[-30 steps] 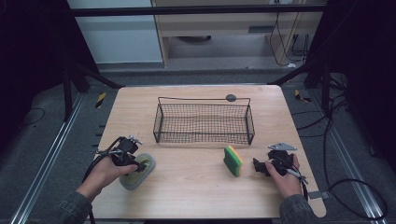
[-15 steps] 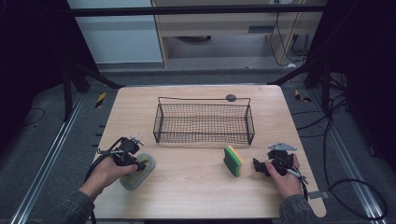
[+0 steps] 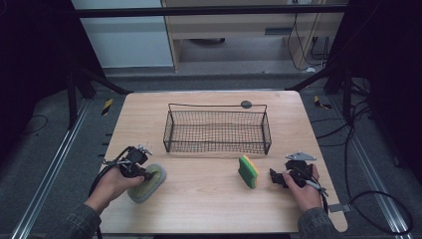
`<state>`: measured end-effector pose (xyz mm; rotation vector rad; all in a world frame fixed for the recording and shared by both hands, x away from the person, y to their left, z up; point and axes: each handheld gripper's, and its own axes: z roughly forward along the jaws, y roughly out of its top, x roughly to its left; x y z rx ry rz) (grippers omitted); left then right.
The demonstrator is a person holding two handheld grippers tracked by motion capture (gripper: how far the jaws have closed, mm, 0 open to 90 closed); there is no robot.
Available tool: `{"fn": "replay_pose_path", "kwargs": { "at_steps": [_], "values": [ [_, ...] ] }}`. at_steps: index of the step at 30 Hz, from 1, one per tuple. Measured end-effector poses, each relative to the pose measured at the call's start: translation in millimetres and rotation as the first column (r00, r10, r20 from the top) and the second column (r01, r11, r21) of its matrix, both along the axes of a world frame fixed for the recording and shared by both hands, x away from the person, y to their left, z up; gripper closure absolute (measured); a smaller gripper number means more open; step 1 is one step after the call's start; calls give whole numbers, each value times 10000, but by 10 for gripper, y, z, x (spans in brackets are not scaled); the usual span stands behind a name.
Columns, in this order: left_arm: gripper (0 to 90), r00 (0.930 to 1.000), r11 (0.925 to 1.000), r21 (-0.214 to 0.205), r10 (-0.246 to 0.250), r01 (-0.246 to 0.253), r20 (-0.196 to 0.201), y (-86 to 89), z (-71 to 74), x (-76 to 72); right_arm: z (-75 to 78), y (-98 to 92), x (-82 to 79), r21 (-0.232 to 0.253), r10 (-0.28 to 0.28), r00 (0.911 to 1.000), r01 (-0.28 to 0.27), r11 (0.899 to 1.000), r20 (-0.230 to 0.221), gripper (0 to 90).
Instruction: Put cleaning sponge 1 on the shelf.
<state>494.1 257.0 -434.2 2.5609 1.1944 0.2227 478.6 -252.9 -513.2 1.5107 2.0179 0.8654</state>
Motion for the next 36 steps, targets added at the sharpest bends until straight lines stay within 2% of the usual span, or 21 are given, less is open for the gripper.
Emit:
{"fn": "replay_pose_path", "kwargs": {
  "at_steps": [8, 9, 14, 18, 21, 22, 23, 24, 26, 28, 30, 31, 34, 35, 36],
  "values": [
    [699, 9981, 9986, 0, -525, 525, 334, 17, 128, -52, 0, -1, 0, -11, 10, 10000, -10, 10000, -2, 4],
    [699, 9961, 9977, -3, -684, 685, 556, 6, 172, -72, 0, -1, 0, -12, 11, 10000, -11, 10000, -1, 4],
    [700, 9920, 9952, 76, -975, 972, 806, 5, 245, -89, 0, -1, 0, -15, 12, 10000, -12, 10000, 1, 4],
    [700, 9858, 9920, 141, -1263, 1255, 1106, -6, 315, -99, 0, -1, 0, -7, 9, 10000, -9, 10000, 1, 4],
    [700, 9773, 9863, 204, -1652, 1640, 1325, -20, 367, -110, 0, -1, 0, -12, 12, 10000, -12, 10000, 1, 4],
    [700, 9773, 9863, 204, -1652, 1640, 1325, -20, 367, -110, 0, -1, 0, -12, 12, 10000, -12, 10000, 1, 4],
    [700, 9726, 9829, 319, -1840, 1813, 1419, -27, 381, -111, 0, -1, 0, 4, 13, 10000, -13, 10000, 0, 4],
    [700, 9726, 9829, 319, -1840, 1813, 1419, -27, 381, -111, 0, -1, 0, 4, 13, 10000, -13, 10000, 0, 4],
    [700, 9624, 9749, 549, -2219, 2158, 1568, -47, 398, -110, 0, -1, 0, -6, 9, 10000, -9, 10000, 0, 4],
    [700, 9601, 9732, 565, -2290, 2227, 1605, -52, 401, -110, 0, -1, 0, -7, 10, 10000, -10, 10000, 1, 4],
    [700, 9517, 9682, 687, -2490, 2404, 1796, -64, 432, -118, 0, -1, 0, -11, 11, 10000, -11, 10000, 0, 4],
    [700, 9517, 9682, 687, -2490, 2404, 1796, -64, 432, -118, 0, -1, 0, -11, 11, 10000, -11, 10000, 0, 4],
    [700, 9298, 9590, 1041, -2812, 2635, 2375, -80, 461, -171, 0, -2, -3, -30, 20, 10000, -20, 10000, 23, 6],
    [700, 9248, 9570, 1088, -2880, 2688, 2485, -83, 471, -182, -1, -5, -3, -79, 51, 10000, -50, 10000, 31, 6],
    [700, 9248, 9570, 1088, -2880, 2688, 2485, -83, 471, -182, -1, -5, -3, -79, 51, 10000, -50, 10000, 31, 6]
  ]
}}
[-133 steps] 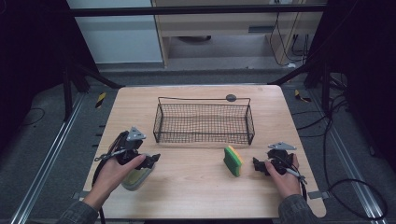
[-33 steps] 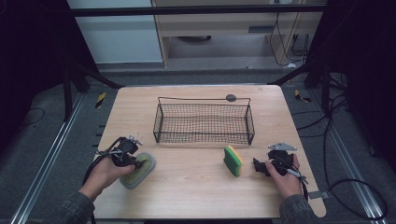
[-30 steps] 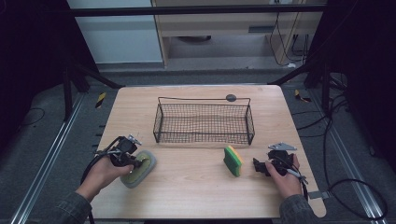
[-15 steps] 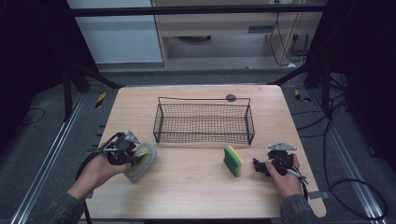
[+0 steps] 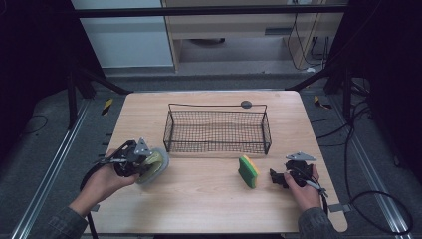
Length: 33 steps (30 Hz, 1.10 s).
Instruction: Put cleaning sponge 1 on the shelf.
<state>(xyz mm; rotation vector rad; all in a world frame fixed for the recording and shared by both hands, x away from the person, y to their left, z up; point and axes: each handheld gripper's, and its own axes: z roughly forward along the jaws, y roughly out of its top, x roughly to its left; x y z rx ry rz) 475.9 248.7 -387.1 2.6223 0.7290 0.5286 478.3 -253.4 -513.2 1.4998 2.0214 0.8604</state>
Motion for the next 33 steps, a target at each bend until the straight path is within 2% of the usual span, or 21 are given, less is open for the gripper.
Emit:
{"fn": "replay_pose_path", "kwargs": {
  "at_steps": [1, 10, 13, 16, 17, 20, 26, 27, 29, 33],
  "values": [
    [700, 9998, 10000, -29, -64, 65, 213, -4, 29, -11, 0, 0, -2, 1, 1, 10000, -1, 10000, -1, 6],
    [700, 9965, 9991, -2, -414, 416, 721, -12, 257, 54, 1, 2, -8, 45, -15, 10000, 15, 10000, -15, 6],
    [700, 9935, 9985, 207, -532, 514, 1007, -35, 371, 141, 1, 2, -8, 39, -14, 10000, 14, 10000, -11, 6],
    [700, 9914, 9982, 218, -577, 555, 1172, -50, 429, 181, 1, 1, -8, 46, -5, 10000, 6, 10000, -12, 6],
    [700, 9896, 9984, 101, -572, 564, 1317, -59, 473, 207, 1, 2, -8, 44, -17, 10000, 17, 10000, -14, 6],
    [700, 9841, 9975, 195, -707, 684, 1632, -91, 588, 267, 1, 1, -9, 53, 1, 10000, -1, 10000, -13, 6],
    [700, 9781, 9952, 492, -926, 848, 1864, -172, 726, 343, 1, -1, -11, 43, 32, 10000, -32, 10000, -17, 6],
    [700, 9763, 9935, 686, -1020, 904, 1906, -204, 773, 379, 1, -2, -11, 45, 37, 10000, -37, 10000, -21, 6],
    [700, 9759, 9936, 681, -1016, 900, 1929, -220, 789, 397, 1, -2, -10, 47, 39, 10000, -39, 10000, -20, 6],
    [700, 9743, 9908, 928, -1147, 981, 1941, -288, 842, 512, 1, -3, -10, 30, 60, 10000, -60, 10000, -38, 5]
  ]
}}
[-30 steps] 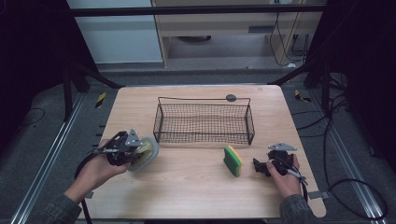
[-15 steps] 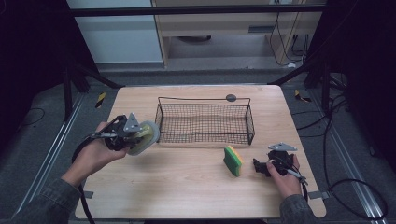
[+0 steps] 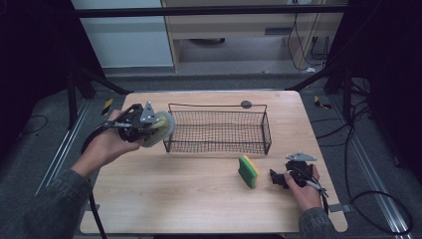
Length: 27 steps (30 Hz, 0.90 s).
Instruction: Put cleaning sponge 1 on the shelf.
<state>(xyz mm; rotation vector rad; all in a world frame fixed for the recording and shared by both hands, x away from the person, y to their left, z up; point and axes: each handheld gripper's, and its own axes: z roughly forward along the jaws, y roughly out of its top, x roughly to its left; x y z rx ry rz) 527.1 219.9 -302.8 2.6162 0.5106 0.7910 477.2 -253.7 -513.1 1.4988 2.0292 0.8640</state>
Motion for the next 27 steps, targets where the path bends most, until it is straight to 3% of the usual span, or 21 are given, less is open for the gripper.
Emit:
{"fn": "replay_pose_path", "kwargs": {
  "at_steps": [11, 16, 21, 23, 27],
  "values": [
    [700, 9991, 9987, 404, -324, 313, 259, -168, 58, 218, -3, -4, 2, -33, 42, 10000, -42, 10000, 29, 4],
    [700, 9973, 9983, 300, -520, 505, 519, -241, 130, 324, -3, -5, 4, -41, 65, 10000, -65, 10000, 30, 5],
    [700, 9953, 9980, -158, -603, 617, 761, -309, 204, 408, -3, -8, 6, -53, 106, 9999, -105, 9999, 40, 5],
    [700, 9935, 9971, 186, -751, 738, 857, -391, 226, 463, -3, -10, 6, -56, 127, 9999, -127, 9999, 38, 4],
    [700, 9915, 9953, 415, -908, 873, 930, -496, 236, 535, -3, -12, 9, -56, 157, 9999, -157, 9999, 39, 4]
  ]
}}
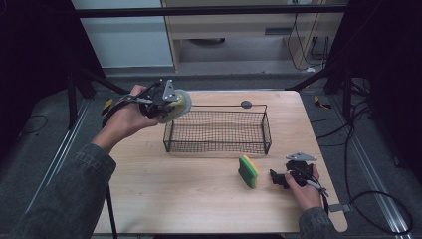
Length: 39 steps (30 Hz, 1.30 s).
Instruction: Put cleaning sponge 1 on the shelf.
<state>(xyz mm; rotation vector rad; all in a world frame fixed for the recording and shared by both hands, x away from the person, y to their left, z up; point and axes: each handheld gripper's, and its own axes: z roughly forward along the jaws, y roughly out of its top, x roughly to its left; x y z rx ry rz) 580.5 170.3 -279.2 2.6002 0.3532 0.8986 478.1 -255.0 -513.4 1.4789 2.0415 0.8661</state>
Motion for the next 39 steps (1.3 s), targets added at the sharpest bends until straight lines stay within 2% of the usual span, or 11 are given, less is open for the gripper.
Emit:
{"fn": "replay_pose_path", "kwargs": {
  "at_steps": [1, 2, 5, 7, 10, 12, 23, 39],
  "values": [
    [700, 9999, 9995, 313, -99, 96, 88, -65, -17, 44, 0, 0, 0, 4, -2, 10000, 2, 10000, -8, 4],
    [700, 9999, 9995, 313, -99, 96, 88, -65, -17, 44, 0, 0, 0, 4, -5, 10000, 5, 10000, -8, 4],
    [701, 9996, 9969, 740, -261, 250, 133, -186, -63, 112, 1, 3, 2, 51, -25, 10000, 25, 10000, -34, 4],
    [700, 9994, 9965, 769, -337, 327, 112, -240, -89, 139, 2, 3, 3, 51, -29, 10000, 29, 10000, -35, 4],
    [700, 9990, 9960, 780, -435, 426, 100, -281, -106, 163, 2, 6, 5, 53, -60, 10000, 60, 10000, -37, 4],
    [700, 9990, 9973, 599, -436, 435, -1, -312, -127, 218, 1, 5, 6, 35, -52, 10000, 52, 10000, -41, 4],
    [700, 9983, 9980, 334, -533, 540, -234, -332, -204, 341, -1, 5, 14, 36, -41, 10000, 41, 10000, -1, 4],
    [700, 9971, 9961, 488, -723, 733, -220, -338, -235, 301, 1, 3, 13, 27, -33, 10000, 33, 10000, -15, 4]
  ]
}}
